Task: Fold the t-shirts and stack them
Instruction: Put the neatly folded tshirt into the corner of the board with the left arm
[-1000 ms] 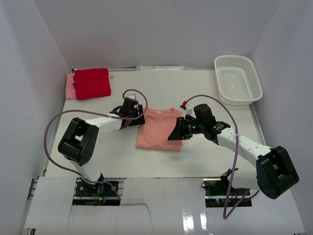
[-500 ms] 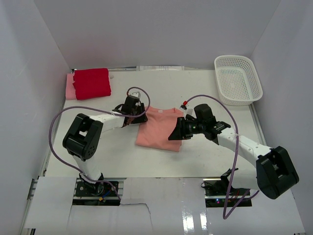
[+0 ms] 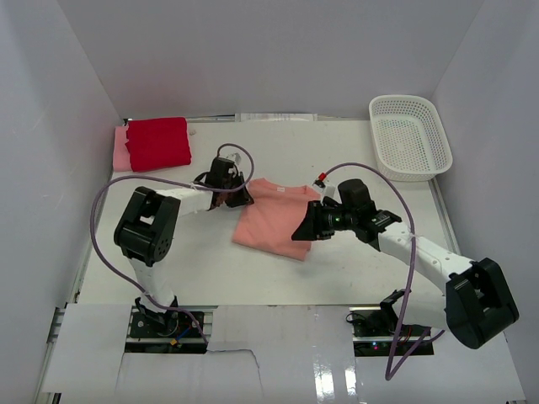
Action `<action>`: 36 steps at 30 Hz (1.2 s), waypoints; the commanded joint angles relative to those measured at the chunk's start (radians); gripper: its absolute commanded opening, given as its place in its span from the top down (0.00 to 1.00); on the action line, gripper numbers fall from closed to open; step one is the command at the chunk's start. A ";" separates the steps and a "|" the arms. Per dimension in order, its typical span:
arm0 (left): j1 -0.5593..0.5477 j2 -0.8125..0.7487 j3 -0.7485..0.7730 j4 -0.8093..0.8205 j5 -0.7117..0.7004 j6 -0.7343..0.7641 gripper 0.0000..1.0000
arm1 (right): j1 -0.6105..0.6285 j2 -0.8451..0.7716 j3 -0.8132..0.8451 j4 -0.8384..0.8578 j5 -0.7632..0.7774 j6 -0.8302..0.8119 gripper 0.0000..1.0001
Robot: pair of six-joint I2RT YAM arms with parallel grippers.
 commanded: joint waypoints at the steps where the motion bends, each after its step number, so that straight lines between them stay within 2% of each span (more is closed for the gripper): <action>1: 0.121 0.007 0.042 -0.144 0.088 0.015 1.00 | -0.005 -0.046 0.013 -0.008 0.017 -0.009 0.60; 5: 0.177 0.018 0.221 -0.268 0.081 0.062 1.00 | -0.007 -0.058 0.016 -0.005 0.019 -0.009 0.60; 7: 0.192 0.062 0.334 -0.337 0.072 0.071 1.00 | -0.008 -0.055 0.019 -0.005 0.011 -0.008 0.60; 10: 0.206 0.123 0.422 -0.385 0.075 0.087 1.00 | -0.010 -0.060 0.020 -0.008 0.007 -0.009 0.60; 23: 0.286 0.421 0.847 -0.388 0.191 0.104 1.00 | -0.013 -0.103 -0.018 -0.011 0.002 -0.001 0.60; 31: 0.404 0.591 1.141 -0.394 0.246 0.061 1.00 | -0.016 -0.124 -0.010 -0.045 0.016 -0.001 0.60; 34: 0.424 0.637 1.217 -0.385 0.274 0.045 1.00 | -0.018 -0.124 -0.007 -0.057 0.017 -0.004 0.60; 36: 0.479 0.650 1.243 -0.371 0.276 0.039 1.00 | -0.018 -0.123 -0.007 -0.057 0.014 -0.003 0.60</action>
